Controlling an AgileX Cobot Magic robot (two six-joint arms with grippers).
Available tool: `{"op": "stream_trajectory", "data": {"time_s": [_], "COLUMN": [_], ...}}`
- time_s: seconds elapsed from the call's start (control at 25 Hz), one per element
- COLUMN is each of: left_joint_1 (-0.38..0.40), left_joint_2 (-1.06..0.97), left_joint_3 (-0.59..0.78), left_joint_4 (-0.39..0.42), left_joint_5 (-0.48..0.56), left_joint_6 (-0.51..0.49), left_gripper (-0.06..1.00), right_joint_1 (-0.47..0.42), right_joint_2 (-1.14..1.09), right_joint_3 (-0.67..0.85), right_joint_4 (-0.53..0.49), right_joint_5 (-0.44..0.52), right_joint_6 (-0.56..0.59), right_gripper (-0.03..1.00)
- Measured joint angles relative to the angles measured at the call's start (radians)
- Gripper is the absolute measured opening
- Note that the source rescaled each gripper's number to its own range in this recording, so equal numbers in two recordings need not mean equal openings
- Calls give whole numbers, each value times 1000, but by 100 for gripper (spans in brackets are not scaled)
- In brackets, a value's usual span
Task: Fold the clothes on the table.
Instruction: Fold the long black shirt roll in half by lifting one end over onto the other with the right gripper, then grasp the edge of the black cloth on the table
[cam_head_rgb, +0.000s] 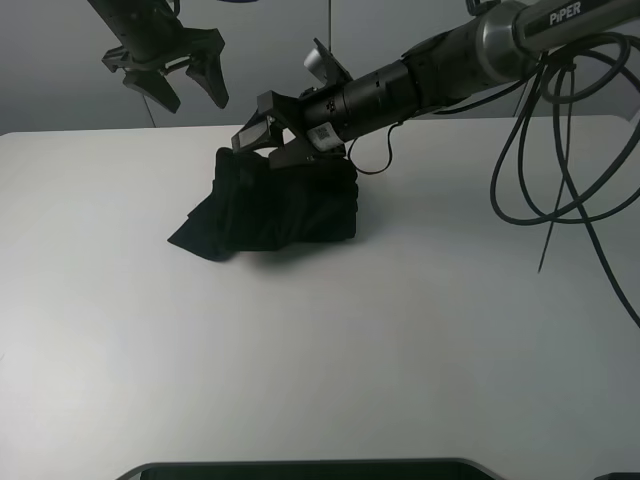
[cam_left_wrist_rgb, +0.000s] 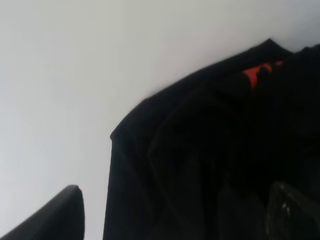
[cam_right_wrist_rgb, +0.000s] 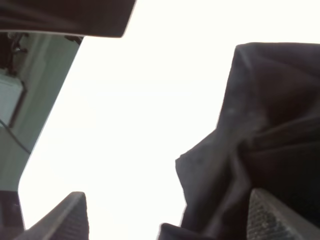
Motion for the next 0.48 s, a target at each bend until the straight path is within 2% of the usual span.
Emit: {"op": "stream_trajectory", "data": {"time_s": [0.16, 0.32, 0.48], "left_joint_1": [0, 0, -2], "left_joint_2": [0, 0, 0], "left_joint_3": [0, 0, 0], "left_joint_4": [0, -6, -30], "left_joint_5": [21, 32, 34], "left_joint_6": [24, 54, 106], "left_gripper": [95, 95, 95], "right_joint_1": [-63, -147, -217], "right_joint_2": [-68, -169, -252], "right_joint_3": [0, 24, 85], "right_joint_4": [-142, -290, -482], "right_joint_5": [2, -27, -70], "right_joint_6": [14, 64, 160], "right_gripper": [89, 91, 91]}}
